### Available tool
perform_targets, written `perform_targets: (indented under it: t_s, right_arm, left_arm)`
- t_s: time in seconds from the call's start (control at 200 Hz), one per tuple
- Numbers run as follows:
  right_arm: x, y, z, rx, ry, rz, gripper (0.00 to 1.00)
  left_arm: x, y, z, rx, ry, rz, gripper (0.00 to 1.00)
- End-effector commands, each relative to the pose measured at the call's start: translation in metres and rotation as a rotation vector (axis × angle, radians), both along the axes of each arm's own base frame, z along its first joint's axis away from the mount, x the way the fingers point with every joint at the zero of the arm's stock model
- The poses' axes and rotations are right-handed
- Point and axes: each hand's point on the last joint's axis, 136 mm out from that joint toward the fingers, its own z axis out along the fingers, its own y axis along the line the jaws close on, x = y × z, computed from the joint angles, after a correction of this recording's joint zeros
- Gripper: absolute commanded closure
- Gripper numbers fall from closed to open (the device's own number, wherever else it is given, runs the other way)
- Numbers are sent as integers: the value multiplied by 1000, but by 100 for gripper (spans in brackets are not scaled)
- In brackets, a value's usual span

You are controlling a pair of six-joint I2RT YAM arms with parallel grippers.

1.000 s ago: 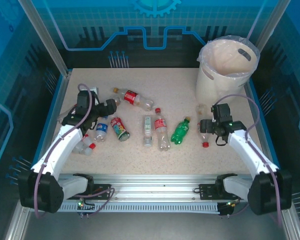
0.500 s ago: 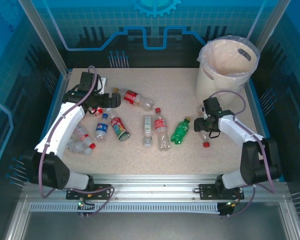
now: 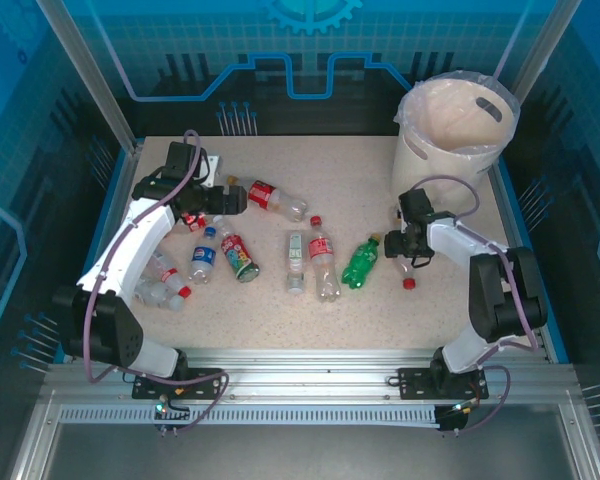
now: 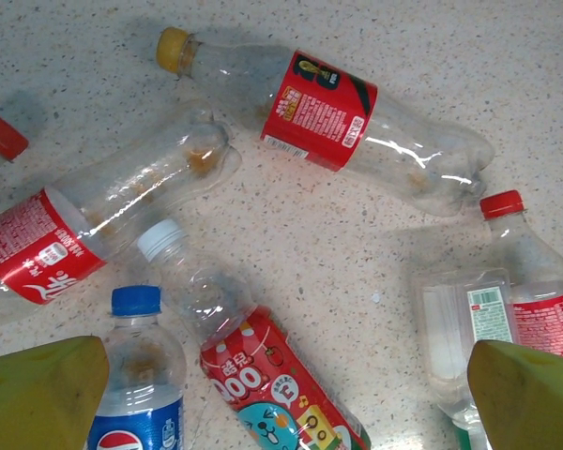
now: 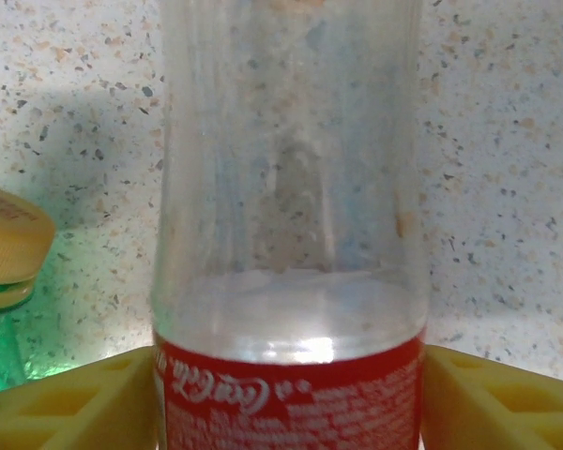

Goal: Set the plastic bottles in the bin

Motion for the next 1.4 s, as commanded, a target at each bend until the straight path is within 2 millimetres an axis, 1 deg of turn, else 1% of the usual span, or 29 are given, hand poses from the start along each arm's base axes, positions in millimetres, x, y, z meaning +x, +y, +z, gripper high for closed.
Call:
perform_targets:
  t_s: [0.0,0.045,0.055,0.08,0.19,0.24,0.255,0.275,0.365,0.46,0.465,0.55,0.65,0.73,0.82,0.921,1.021,1.136,1.201,1.226,1.271,1.311,1.346,1.396]
  right_arm:
    - [-8,10,-4,12,34,51,36]
    - [-10,9,-4,10,33,54,39]
    - [-11,10,-4,8,32,57,42]
    - [-12,9,-3,6,30,59,44]
    - [-16,9,8,1,6,69,47]
    - [-18,12,17,2,-7,82,49]
    - [-20,13,20,2,-12,89,51]
    - [-21,15,23,3,-15,97,52]
    - [-32,22,44,-7,-35,144,53]
    - [-48,23,69,-40,-45,180,53]
    - [-47,24,74,-39,-60,181,53]
    - [-60,23,108,-49,-97,197,54]
    - [-71,29,161,-9,-190,224,58]
    - [-74,40,203,39,-276,267,59]
    - [-71,51,249,80,-367,309,59]
    - [-56,60,301,85,-500,355,59]
    - [-30,61,348,28,-631,375,59]
    - [8,48,392,-43,-765,342,60]
    - [31,35,411,-56,-834,298,61]
    - [39,28,418,-57,-861,277,64]
    - [54,15,429,-66,-907,234,65]
    - [68,1,434,-81,-934,192,65]
    - [77,-7,437,-86,-952,169,65]
    - [93,-20,436,-104,-972,138,66]
  left_arm:
    - [1,-5,20,-32,-72,-4,1]
    - [1,-4,23,-40,-90,15,1]
    - [0,-4,23,-45,-94,19,1]
    - [1,-5,25,-59,-105,27,1]
    - [4,-8,31,-115,-139,59,1]
    - [6,-8,34,-119,-142,63,1]
    - [7,-8,34,-119,-139,65,1]
    - [8,-7,33,-116,-136,66,1]
    - [8,-7,30,-102,-132,57,1]
    - [6,-4,22,-76,-146,51,1]
    - [6,-4,22,-76,-146,52,1]
    - [3,-2,14,-68,-145,48,1]
    - [3,-2,9,-57,-130,39,1]
    - [2,-2,7,-50,-124,36,1]
    - [1,0,3,-41,-117,41,1]
    - [0,1,3,-26,-113,48,1]
    - [-1,2,6,-19,-119,52,1]
    - [-4,2,11,-5,-125,58,1]
    - [-6,-1,14,-1,-134,54,1]
    - [-6,-3,16,0,-138,51,1]
    - [-7,-5,16,5,-140,46,1]
    - [-7,-7,17,7,-141,42,1]
    - [-7,-8,17,9,-140,38,1]
    - [-8,-9,16,15,-138,36,1]
